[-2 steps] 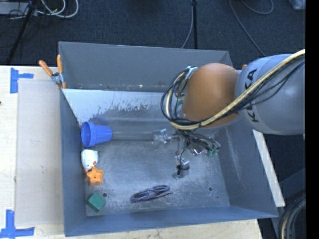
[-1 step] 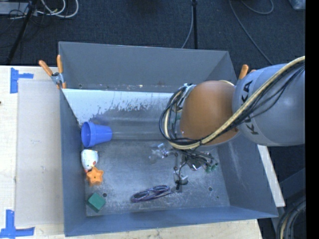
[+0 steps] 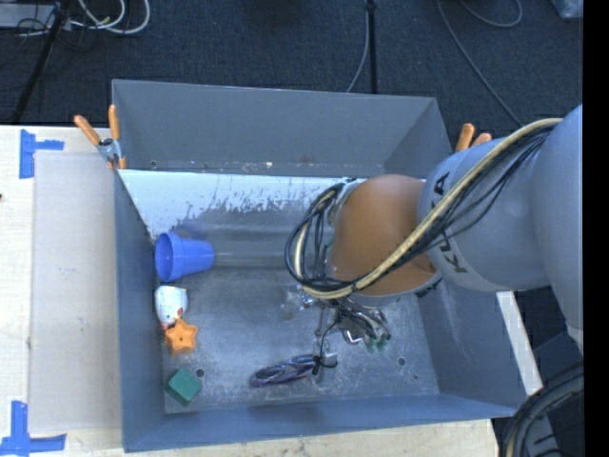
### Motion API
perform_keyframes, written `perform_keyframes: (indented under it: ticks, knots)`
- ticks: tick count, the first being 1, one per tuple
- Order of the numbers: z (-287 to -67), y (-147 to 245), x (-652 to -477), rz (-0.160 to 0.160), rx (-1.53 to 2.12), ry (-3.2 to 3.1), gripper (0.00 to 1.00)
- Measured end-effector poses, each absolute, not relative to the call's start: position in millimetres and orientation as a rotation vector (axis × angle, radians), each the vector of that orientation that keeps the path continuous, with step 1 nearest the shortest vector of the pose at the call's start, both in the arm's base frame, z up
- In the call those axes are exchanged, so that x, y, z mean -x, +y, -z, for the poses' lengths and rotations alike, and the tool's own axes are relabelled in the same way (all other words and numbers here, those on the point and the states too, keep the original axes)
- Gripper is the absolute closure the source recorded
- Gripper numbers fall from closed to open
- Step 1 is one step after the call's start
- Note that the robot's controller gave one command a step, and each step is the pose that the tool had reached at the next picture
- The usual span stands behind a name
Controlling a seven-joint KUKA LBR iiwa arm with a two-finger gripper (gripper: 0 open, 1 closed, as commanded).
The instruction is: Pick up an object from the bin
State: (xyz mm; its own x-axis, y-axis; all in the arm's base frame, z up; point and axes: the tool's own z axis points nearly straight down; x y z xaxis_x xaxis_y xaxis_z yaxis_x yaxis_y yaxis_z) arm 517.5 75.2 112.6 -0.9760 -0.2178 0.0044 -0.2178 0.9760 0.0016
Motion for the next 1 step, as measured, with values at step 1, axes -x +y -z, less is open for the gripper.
perform_keyframes:
  ticks: [1]
  knots:
    - [-69.4,93.3,-500.5,0.005,-0.852,-3.016,1.0]
